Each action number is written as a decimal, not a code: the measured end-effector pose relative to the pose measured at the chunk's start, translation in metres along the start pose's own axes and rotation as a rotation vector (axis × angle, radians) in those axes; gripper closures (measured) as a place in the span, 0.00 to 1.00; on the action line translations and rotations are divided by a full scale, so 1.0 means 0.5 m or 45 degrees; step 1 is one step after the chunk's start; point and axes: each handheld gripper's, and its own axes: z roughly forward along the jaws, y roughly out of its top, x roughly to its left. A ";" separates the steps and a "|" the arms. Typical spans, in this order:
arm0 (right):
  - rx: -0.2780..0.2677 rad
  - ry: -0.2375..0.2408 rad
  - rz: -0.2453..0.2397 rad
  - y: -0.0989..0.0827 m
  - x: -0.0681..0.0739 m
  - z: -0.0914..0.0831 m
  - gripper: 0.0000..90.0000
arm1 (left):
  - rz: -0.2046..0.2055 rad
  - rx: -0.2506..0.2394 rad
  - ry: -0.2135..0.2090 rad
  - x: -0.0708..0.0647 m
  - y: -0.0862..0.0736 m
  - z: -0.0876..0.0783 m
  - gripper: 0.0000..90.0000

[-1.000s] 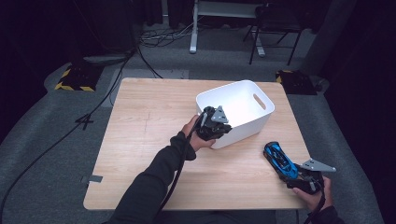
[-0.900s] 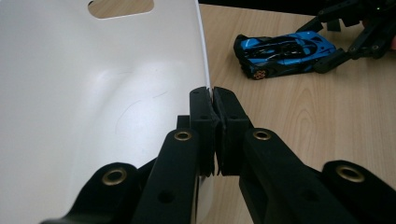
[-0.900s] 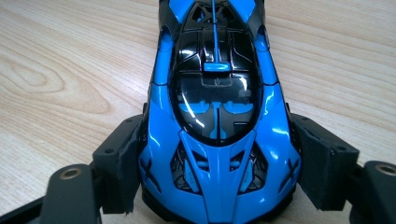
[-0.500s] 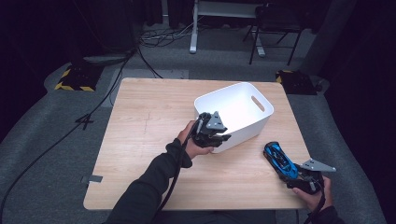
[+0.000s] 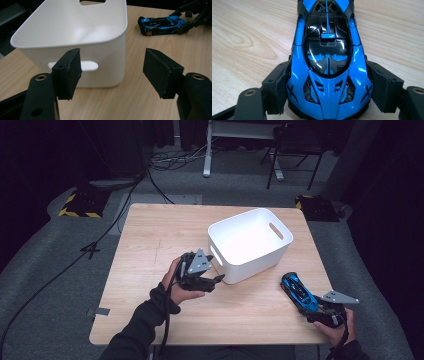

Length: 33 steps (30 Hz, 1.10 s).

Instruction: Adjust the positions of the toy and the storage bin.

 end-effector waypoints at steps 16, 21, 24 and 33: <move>0.004 0.039 -0.048 0.011 0.009 0.012 0.29 | -0.189 0.196 0.070 0.026 -0.225 -0.056 0.23; 0.006 0.041 -0.061 0.013 0.006 0.014 0.29 | -0.308 0.142 0.125 0.050 -0.250 -0.049 0.23; 0.012 0.040 -0.071 0.015 0.005 0.014 0.29 | -0.326 0.127 0.160 0.072 -0.235 -0.034 0.23; -0.006 0.047 -0.060 0.010 0.001 0.012 0.29 | -0.229 -0.124 0.139 0.063 -0.081 -0.016 0.22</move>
